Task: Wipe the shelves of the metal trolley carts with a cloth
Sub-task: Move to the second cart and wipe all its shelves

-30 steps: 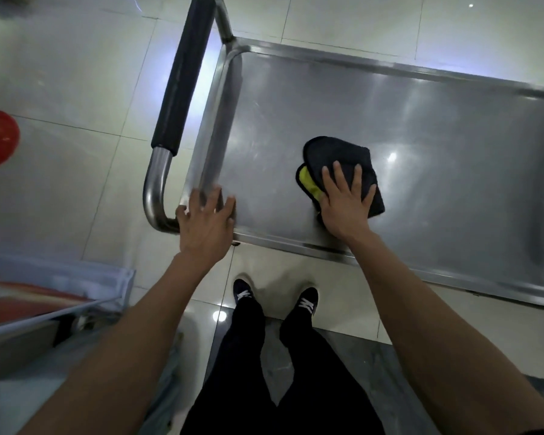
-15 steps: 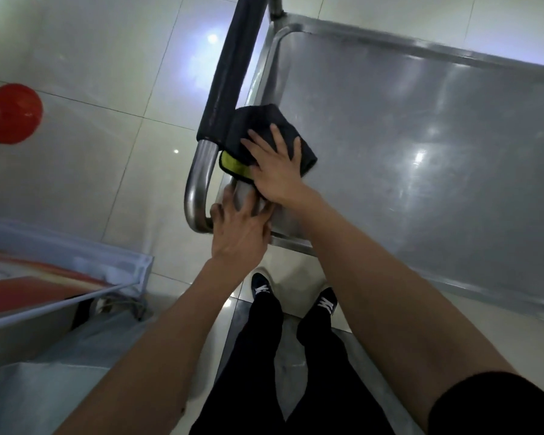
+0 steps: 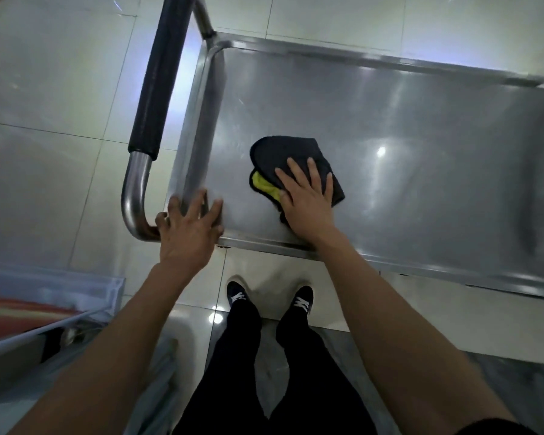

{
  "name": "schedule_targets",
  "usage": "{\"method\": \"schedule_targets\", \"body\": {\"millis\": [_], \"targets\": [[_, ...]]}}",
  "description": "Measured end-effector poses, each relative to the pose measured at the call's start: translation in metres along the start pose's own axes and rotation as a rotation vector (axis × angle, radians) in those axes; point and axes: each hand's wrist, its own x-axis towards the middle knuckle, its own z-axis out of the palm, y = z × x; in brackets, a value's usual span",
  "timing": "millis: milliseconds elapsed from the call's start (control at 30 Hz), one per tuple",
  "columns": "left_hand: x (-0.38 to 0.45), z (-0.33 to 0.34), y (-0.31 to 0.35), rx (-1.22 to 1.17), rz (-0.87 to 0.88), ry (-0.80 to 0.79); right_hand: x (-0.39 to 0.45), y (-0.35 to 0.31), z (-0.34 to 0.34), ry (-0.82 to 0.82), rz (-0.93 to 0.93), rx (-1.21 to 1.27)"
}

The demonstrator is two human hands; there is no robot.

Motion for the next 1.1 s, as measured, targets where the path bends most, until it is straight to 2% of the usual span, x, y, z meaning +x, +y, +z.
{"method": "schedule_targets", "body": {"millis": [300,433,533,600,767,967,1100], "targets": [[-0.009,-0.011,0.029,-0.031,-0.070,-0.012,-0.067,0.142,-0.051,0.087,0.362,0.028],[-0.031,-0.012,0.036,-0.090,-0.059,0.079,-0.082,0.157,-0.057,0.086,0.432,-0.004],[-0.054,-0.004,0.033,-0.134,-0.049,0.161,-0.087,0.137,-0.049,0.092,0.438,-0.027],[-0.065,0.002,0.032,-0.149,-0.040,0.134,-0.091,0.114,-0.037,0.085,0.401,-0.044],[-0.067,0.004,0.026,-0.132,-0.006,0.076,-0.084,0.027,0.001,0.053,0.196,-0.096],[-0.074,0.014,0.013,-0.129,0.047,0.090,-0.029,-0.068,0.035,-0.033,-0.009,-0.091],[-0.077,0.024,0.005,-0.246,0.014,0.105,0.003,-0.116,0.048,-0.076,-0.152,-0.059]]}}
